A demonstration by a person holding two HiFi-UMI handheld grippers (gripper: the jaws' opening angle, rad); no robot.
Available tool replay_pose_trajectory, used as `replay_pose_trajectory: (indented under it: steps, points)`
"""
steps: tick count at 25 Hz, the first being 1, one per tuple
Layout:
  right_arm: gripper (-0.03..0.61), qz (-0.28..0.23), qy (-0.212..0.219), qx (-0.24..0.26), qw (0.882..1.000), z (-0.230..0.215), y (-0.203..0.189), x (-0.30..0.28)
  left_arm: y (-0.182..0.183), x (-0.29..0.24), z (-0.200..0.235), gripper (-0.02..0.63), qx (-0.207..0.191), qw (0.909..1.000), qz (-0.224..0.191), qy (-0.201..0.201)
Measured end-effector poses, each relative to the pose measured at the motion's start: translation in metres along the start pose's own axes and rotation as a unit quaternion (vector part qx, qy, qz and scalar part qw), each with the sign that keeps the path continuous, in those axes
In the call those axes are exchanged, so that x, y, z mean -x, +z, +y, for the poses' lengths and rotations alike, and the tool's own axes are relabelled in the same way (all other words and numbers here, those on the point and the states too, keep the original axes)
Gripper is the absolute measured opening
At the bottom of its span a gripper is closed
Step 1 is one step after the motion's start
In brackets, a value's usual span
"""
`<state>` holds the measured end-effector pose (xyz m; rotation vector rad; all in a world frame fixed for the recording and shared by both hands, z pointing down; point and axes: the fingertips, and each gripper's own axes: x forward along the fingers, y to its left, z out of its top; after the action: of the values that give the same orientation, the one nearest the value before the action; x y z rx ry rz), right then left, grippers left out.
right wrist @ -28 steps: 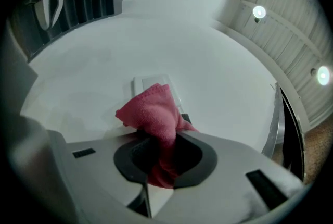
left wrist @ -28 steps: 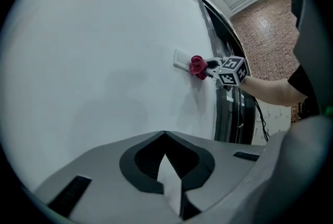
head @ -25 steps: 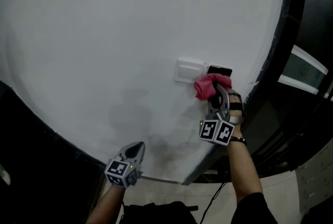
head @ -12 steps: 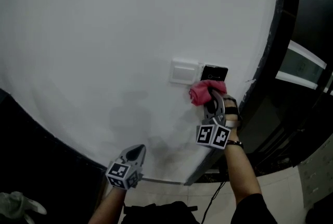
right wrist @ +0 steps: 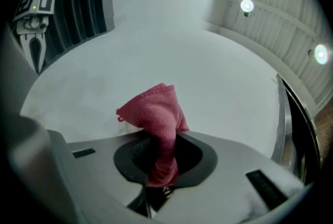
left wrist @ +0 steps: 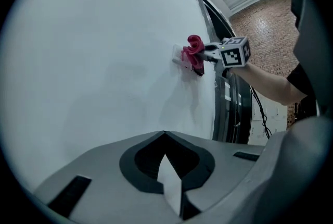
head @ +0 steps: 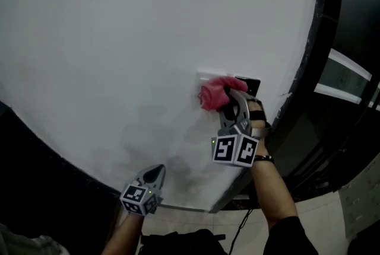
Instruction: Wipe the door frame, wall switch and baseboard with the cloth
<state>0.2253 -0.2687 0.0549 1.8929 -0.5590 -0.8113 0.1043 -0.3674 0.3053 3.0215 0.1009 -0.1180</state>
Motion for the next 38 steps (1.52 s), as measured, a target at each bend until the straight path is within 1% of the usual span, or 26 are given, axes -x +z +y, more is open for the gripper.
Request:
replay_pose_trajectory:
  steps: [2,4,6,7,11,18,24,33,38]
  points:
    - [0.061,0.001,-0.001,0.022,1.000,-0.008,0.020,-0.013,0.001,0.000,0.002,-0.009,0.002,1.0000,-0.002,0.001]
    - [0.061,0.020,0.007,0.045,0.999,-0.007,0.028,-0.030,0.004,0.000,0.005,-0.009,0.002,1.0000,-0.006,0.006]
    - [0.061,0.042,0.013,0.062,0.997,0.001,0.028,-0.043,0.005,0.001,0.008,-0.009,0.003,0.9999,-0.010,0.013]
    - [0.060,0.048,0.010,0.068,0.997,0.005,0.028,-0.046,0.005,0.003,0.010,-0.009,0.005,0.9998,-0.011,0.015]
    - [0.060,0.046,-0.010,0.080,0.996,0.014,0.025,-0.042,0.000,0.008,0.019,-0.009,0.004,0.9997,-0.005,0.024]
    - [0.060,0.057,-0.005,0.100,0.993,0.033,0.023,-0.038,0.000,0.015,0.027,-0.009,0.009,0.9994,-0.004,0.032]
    - [0.061,0.066,0.015,0.090,0.994,0.057,0.013,-0.035,-0.002,0.014,0.029,-0.009,0.003,0.9996,0.002,0.027]
    - [0.061,0.068,0.029,0.072,0.995,0.069,0.007,-0.031,-0.005,0.011,0.026,-0.009,0.004,0.9997,0.010,0.020]
    - [0.061,0.069,0.039,0.079,0.994,0.080,0.004,-0.030,-0.008,0.011,0.026,-0.009,0.008,0.9997,0.011,0.020]
